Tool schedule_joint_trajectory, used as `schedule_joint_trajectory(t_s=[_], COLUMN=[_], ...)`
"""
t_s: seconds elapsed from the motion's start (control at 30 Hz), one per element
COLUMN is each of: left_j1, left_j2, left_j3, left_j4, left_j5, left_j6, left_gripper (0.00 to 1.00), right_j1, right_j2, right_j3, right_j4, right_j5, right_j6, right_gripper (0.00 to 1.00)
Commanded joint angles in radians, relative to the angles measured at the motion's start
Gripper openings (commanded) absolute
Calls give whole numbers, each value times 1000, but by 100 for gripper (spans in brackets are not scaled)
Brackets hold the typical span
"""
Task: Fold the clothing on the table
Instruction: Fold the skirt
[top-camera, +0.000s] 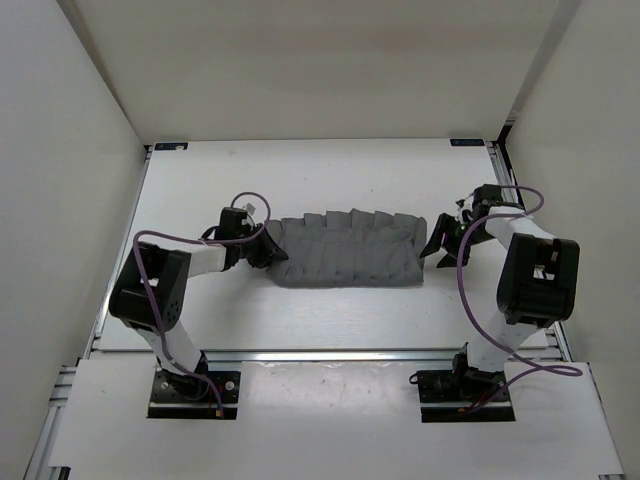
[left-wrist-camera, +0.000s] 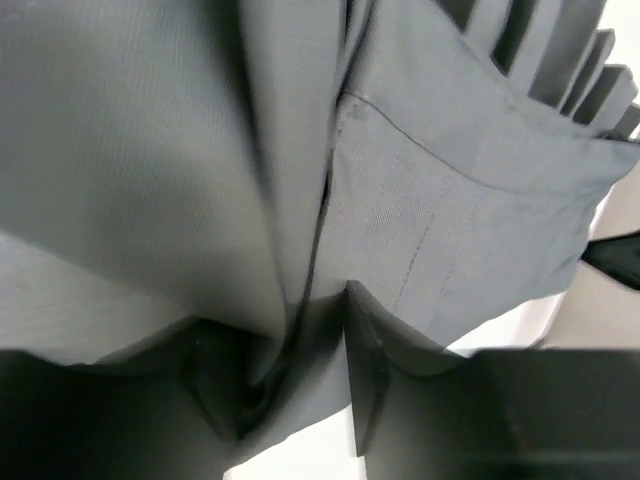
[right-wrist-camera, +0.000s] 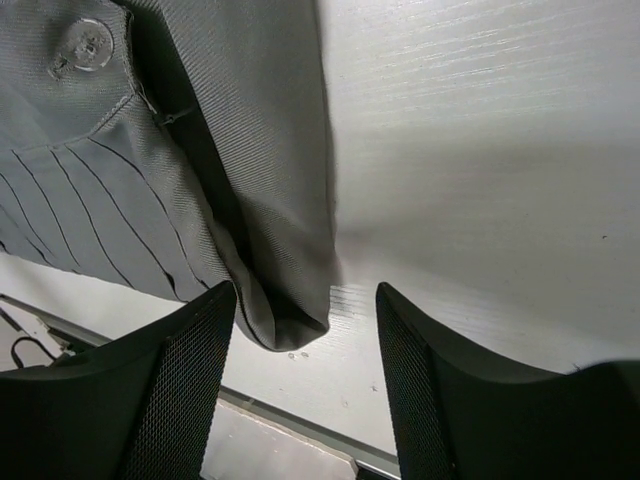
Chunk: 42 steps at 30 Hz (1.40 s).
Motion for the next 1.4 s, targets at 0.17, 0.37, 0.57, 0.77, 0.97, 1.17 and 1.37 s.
schedule_joint_trajectory(t_s=[0.17, 0.37, 0.57, 0.77, 0.97, 1.17, 1.37], left_j1=[-37, 23, 108, 65, 22, 42, 33], left_j2=[-2, -97, -174, -157, -151, -192, -211], left_j3=[-5, 18, 102, 193, 242, 259, 289], left_j4=[-23, -118, -244, -255, -269, -296, -302], left_j5=[7, -50, -145, -113, -108, -110, -99], left_j6=[9, 39, 113, 105, 93, 105, 102], left_gripper=[0, 0, 0, 0, 0, 0, 0], right_j1=[-16, -12, 79, 183, 268, 243, 208], right_j2=[-10, 10, 14, 50, 179, 216, 196], right_j3=[-12, 19, 45, 39, 126, 168, 166], right_j4=[68, 102, 121, 174, 133, 100, 95], right_j5=[-41, -70, -140, -219, -167, -126, -77], right_j6=[72, 112, 154, 213, 210, 196, 198], right_gripper=[63, 61, 57, 4, 0, 1, 0])
